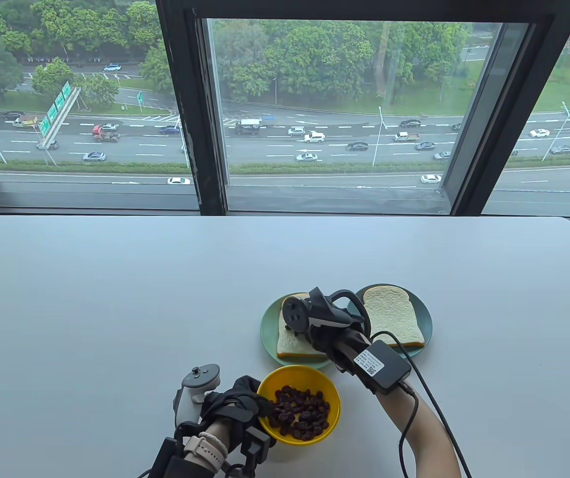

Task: Sprinkle cranberries onto toast

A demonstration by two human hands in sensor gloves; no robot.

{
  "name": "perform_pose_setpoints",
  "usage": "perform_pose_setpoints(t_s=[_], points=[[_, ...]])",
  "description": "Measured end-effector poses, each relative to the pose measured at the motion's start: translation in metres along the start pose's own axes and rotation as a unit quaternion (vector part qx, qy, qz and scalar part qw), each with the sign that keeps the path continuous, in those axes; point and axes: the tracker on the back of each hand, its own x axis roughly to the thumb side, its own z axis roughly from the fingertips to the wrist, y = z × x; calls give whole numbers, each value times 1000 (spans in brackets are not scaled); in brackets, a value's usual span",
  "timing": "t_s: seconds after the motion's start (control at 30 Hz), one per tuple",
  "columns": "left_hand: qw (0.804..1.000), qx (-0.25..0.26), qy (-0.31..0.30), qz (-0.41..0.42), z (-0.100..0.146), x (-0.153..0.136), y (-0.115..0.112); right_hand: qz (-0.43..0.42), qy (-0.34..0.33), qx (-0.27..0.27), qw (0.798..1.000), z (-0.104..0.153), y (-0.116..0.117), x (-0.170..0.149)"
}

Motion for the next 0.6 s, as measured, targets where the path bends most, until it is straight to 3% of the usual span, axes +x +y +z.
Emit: perform_pose_setpoints(t_s=[0.37,0.6], points=[[1000,3,-3,-7,-1,0,0,-15,11,-12,1000,33,-12,-13],[1000,12,-7,-2,-2,1,1,-82,-48,-31,995,74,-38,0]])
